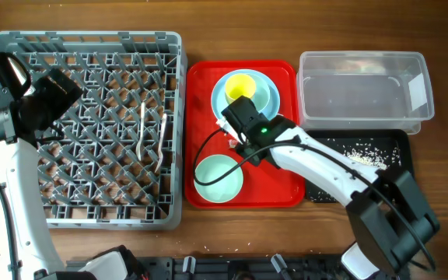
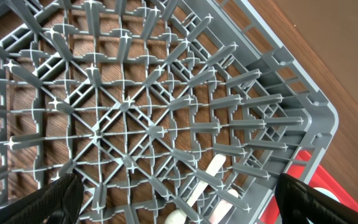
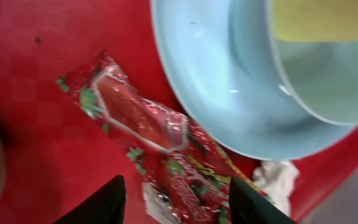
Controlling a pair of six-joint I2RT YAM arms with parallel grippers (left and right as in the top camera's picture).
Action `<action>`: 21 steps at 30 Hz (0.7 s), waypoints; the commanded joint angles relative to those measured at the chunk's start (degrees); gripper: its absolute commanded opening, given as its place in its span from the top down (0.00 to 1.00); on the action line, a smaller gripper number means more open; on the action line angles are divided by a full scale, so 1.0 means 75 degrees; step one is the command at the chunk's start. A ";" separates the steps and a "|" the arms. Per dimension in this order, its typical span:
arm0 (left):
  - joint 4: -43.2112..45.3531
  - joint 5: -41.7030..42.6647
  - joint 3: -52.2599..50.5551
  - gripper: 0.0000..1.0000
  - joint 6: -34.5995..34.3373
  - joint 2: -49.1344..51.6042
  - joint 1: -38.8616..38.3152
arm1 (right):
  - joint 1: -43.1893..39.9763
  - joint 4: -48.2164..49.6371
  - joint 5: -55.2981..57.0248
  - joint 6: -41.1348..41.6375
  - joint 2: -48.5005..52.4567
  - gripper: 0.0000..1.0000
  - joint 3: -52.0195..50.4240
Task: Sort waste into correct bins and load items into the dishwasher rack
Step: 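Grasp the red snack wrapper with the right gripper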
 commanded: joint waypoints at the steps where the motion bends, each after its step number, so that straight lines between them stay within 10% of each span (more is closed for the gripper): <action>1: 0.0020 0.0087 0.0076 0.00 -0.0047 0.0015 0.0041 | -0.0032 0.0102 -0.0889 -0.0152 0.0166 0.45 -0.0079; 21: 0.0020 0.0087 0.0076 0.00 -0.0044 0.0015 0.0041 | -0.0664 0.0283 -0.0991 -0.0487 0.0169 0.37 -0.0131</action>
